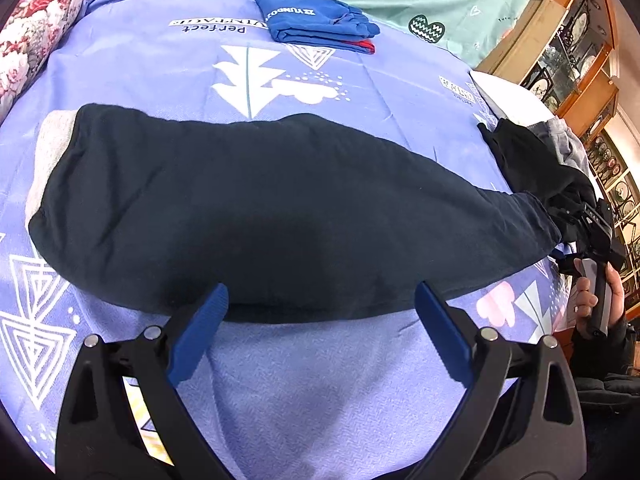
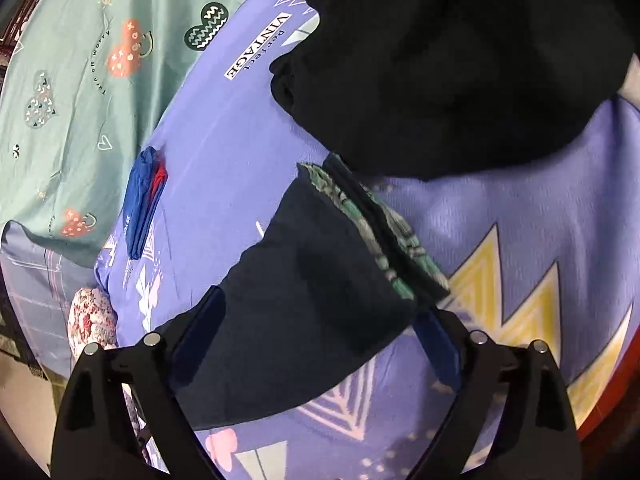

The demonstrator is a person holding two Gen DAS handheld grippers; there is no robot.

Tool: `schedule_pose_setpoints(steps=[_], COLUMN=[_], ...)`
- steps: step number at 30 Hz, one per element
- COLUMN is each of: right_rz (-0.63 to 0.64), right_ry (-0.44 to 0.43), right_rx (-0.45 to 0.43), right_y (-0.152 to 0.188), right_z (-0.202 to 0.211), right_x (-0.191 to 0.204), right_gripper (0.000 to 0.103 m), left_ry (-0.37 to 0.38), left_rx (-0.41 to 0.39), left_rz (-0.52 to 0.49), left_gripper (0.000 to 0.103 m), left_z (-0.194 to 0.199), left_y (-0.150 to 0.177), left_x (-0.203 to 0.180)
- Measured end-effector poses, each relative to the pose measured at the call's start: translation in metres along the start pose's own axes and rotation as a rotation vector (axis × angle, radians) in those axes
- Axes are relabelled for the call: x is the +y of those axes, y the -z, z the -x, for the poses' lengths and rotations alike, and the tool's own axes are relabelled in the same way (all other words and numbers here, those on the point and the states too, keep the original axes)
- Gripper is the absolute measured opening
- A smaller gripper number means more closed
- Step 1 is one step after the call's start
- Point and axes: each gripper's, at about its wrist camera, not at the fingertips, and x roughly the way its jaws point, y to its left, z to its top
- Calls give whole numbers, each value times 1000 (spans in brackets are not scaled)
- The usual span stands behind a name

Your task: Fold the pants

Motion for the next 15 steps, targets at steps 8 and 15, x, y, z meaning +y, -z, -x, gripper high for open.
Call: schedule_pose_setpoints(steps=[8,15], right_rz=[131,694], right_ry=[25,159], right_rx=[-48,-227], right_y=[18,71], right_z=[-11,4], right_x=[15,147], right_gripper=[19,18], left_ry=[3,-6], left_rx=[-9,-41], left_rz=[4,29], left_gripper=[96,96], left_z=[1,12], left_y=[0,-3], left_x=[1,10])
